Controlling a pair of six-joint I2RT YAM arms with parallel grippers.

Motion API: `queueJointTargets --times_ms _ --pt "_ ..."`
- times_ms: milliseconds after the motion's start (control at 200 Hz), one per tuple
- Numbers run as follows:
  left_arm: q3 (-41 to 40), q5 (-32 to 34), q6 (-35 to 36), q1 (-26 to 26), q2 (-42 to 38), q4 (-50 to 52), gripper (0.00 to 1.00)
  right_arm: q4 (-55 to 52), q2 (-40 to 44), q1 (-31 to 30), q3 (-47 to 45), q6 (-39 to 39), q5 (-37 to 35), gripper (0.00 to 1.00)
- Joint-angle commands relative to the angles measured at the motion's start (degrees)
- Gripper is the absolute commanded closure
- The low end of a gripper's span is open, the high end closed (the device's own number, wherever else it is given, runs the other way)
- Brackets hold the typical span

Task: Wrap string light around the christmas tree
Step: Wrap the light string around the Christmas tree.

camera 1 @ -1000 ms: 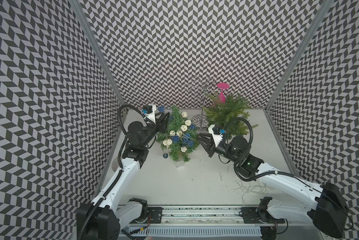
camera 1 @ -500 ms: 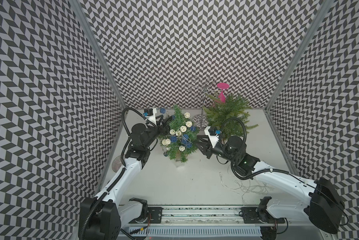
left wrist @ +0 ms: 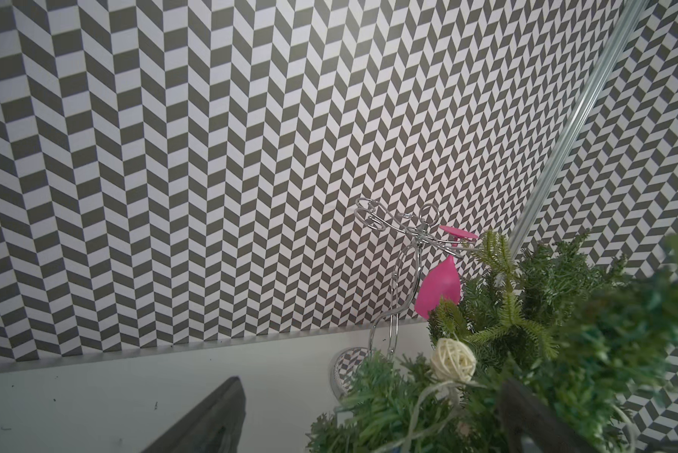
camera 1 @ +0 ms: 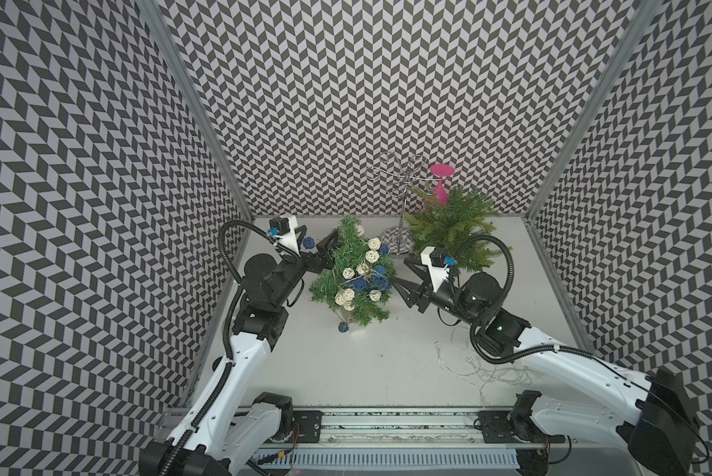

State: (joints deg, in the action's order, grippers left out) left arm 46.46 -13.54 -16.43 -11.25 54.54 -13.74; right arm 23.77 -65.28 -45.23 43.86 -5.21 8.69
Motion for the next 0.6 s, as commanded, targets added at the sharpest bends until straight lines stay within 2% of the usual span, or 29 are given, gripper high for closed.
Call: queueJointTargets --times_ms 0,150,315,406,436,596 --pt "2.8 3.4 -0.8 0.1 -0.6 2.8 0.01 2.3 -0.4 0.1 0.4 -0.5 -1.9 0.32" --pt "1.0 4.7 -1.4 0.3 -1.7 1.5 0.01 1.4 0.4 0.2 0.4 -1.9 -4.2 0.31" --pt "1.2 2.7 -1.8 0.5 -3.3 0.8 0.01 -0.6 2.5 0.2 1.1 -2.8 -5.1 0.21" --pt "2.7 4.4 -1.8 0.9 -4.2 2.8 0.01 -1.7 3.0 0.1 1.9 -2.7 -5.2 0.18" --pt "3.2 4.5 -1.9 1.2 -4.3 3.6 0.01 -2.3 3.0 0.1 2.3 -2.8 -5.0 0.13" --pt "3.1 6.3 -2.3 2.8 -6.4 5.7 0.01 -2.1 3.4 0.1 1.7 -2.6 -5.8 0.12"
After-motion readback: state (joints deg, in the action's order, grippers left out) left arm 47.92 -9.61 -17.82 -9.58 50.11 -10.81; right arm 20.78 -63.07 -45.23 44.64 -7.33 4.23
